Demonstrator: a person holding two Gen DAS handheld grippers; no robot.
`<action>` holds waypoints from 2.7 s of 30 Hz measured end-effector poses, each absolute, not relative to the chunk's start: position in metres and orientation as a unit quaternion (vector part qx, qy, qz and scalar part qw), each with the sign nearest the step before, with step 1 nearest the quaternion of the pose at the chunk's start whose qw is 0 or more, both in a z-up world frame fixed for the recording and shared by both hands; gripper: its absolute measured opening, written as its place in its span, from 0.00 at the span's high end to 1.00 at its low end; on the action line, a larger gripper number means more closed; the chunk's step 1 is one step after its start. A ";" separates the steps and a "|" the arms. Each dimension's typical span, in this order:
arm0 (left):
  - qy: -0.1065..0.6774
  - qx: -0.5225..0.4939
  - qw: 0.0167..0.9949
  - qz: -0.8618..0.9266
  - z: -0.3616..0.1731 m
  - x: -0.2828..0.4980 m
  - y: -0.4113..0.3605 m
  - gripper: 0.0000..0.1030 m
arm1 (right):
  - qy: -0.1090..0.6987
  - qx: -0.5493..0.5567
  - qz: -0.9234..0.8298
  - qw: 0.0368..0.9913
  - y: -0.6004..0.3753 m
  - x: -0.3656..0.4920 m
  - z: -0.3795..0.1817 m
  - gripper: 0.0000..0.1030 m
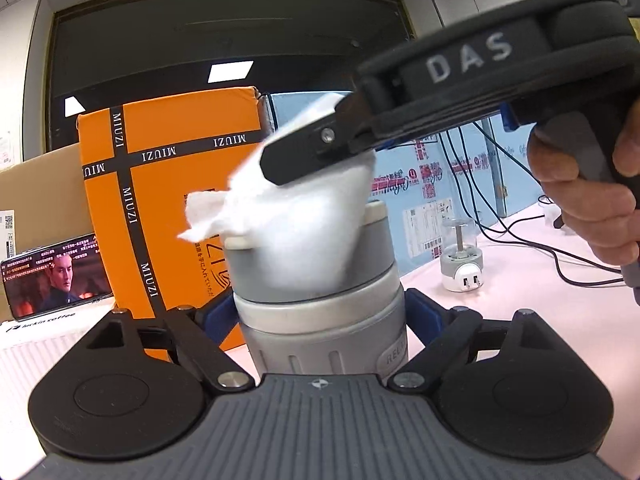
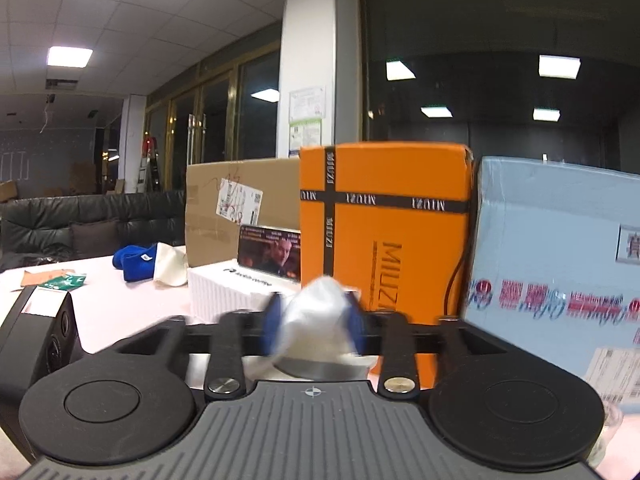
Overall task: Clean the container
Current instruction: 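Rub the tissue in the right tool across the mug lid, then wipe the tissue in the right tool along the mug's grey side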
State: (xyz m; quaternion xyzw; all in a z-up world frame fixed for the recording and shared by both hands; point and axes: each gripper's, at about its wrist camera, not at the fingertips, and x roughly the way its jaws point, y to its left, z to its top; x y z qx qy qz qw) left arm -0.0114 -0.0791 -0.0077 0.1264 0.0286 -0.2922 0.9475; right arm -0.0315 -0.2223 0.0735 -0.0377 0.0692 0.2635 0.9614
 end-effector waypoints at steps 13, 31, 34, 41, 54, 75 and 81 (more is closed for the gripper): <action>0.018 0.139 0.947 -0.290 -0.010 -0.021 -0.078 0.18 | 0.068 -0.079 0.199 0.974 -0.218 -0.022 0.065 0.84; 0.013 0.143 0.948 -0.285 -0.011 -0.026 -0.079 0.18 | 0.059 -0.115 0.280 0.951 -0.209 -0.041 0.064 0.84; 0.015 0.139 0.948 -0.286 -0.010 -0.025 -0.078 0.18 | 0.057 -0.107 0.274 0.954 -0.210 -0.039 0.064 0.81; 0.013 0.141 0.947 -0.287 -0.011 -0.025 -0.078 0.18 | 0.054 -0.100 0.244 0.963 -0.218 -0.034 0.065 0.79; 0.027 0.115 0.950 -0.290 -0.008 -0.016 -0.071 0.18 | 0.047 -0.126 0.214 0.967 -0.220 -0.048 0.062 0.79; 0.017 0.057 0.947 -0.316 -0.003 -0.022 -0.053 0.09 | 0.121 0.162 0.190 0.961 -0.274 -0.041 0.006 0.79; 0.007 0.047 0.947 -0.318 -0.003 -0.024 -0.051 0.09 | 0.166 0.211 0.177 0.947 -0.279 -0.033 -0.009 0.79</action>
